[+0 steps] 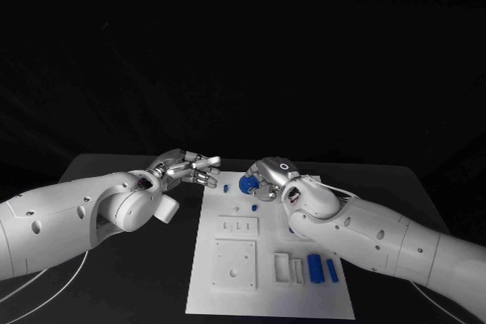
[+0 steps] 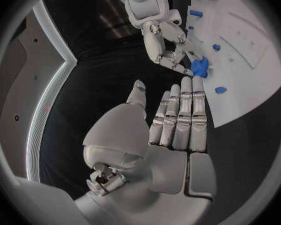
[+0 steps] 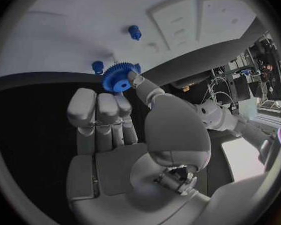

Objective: Assemble the parts on the task board

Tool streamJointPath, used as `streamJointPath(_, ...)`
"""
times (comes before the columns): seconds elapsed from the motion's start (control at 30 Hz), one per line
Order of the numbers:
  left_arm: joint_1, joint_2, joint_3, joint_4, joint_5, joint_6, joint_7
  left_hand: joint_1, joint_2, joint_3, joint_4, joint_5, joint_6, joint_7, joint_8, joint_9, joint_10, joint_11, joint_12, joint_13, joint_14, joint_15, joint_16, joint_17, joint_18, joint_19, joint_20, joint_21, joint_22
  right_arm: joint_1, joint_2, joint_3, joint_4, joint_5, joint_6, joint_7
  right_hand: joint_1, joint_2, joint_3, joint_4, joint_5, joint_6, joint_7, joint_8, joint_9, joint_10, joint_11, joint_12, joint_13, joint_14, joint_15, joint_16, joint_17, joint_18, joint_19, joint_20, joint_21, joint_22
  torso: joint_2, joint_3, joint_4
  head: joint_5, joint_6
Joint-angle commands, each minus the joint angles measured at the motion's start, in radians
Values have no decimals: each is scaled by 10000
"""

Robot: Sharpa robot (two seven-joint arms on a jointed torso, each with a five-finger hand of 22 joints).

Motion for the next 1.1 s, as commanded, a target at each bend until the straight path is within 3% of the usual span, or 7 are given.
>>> streamJointPath(0.03, 10, 55, 9, 12, -33, 173, 39, 81, -14, 24, -58, -46, -21, 44, -37, 15, -45, 8, -13, 10, 19, 35, -38, -6, -127, 38, 14, -37, -5, -18, 141, -31, -152, -253, 90, -6, 5, -82, 31, 40, -12, 774, -129, 22, 383, 17, -45, -23, 9, 6, -33, 29, -18, -90, 211, -57, 23, 1310, 8, 9, 7, 21, -14)
streamJointPath(0.2, 10, 84, 9, 1, -35, 185, 29, 85, -2, 26, -69, -46, -20, 43, -31, 15, -46, 8, -13, 10, 20, 34, -30, -4, -125, 39, 14, -30, 0, -28, 258, -101, -359, -219, 313, 45, -37, -81, 0, 63, -22, 759, -128, 19, 376, 12, -42, -30, 9, -1, -30, 6, -36, -88, 204, -55, -5, 1302, -12, -2, -3, 50, -42)
streamJointPath(0.47, 10, 73, 9, -10, -37, 195, 25, 85, -2, 26, -69, -46, -20, 43, -31, 15, -46, 8, -13, 10, 20, 34, -30, -4, -125, 39, 14, -30, 0, -52, 276, -146, -447, -168, 625, 99, -54, -73, -72, 63, -2, 762, -134, 21, 368, -9, -45, -61, 1, -1, -34, 5, -39, -90, 199, -57, -21, 1300, -7, 17, -45, 67, -111)
streamJointPath(1.0, 8, 86, 8, -38, -38, 197, 24, 91, 9, 28, -82, -45, -20, 44, -29, 15, -60, 13, -16, 9, 16, 35, -28, -4, -124, 36, 16, -27, 2, -104, 353, -156, -542, -191, 732, 79, -42, -58, -109, 47, -5, 756, -131, 21, 355, -21, -44, -86, -9, -5, -37, -5, -44, -90, 197, -62, -36, 1297, -6, 15, -35, 60, -127)
streamJointPath(1.1, 8, 91, 8, -39, -38, 200, 22, 91, 9, 28, -82, -45, -20, 44, -29, 15, -60, 13, -16, 9, 16, 35, -28, -4, -124, 36, 16, -27, 2, -106, 415, -162, -668, -180, 724, 60, -110, -107, -83, 69, -132, 425, -43, 11, 235, -114, 2, -249, -102, -20, -14, -63, -82, -80, 184, -48, -100, 1283, -3, 17, -27, 49, -129)
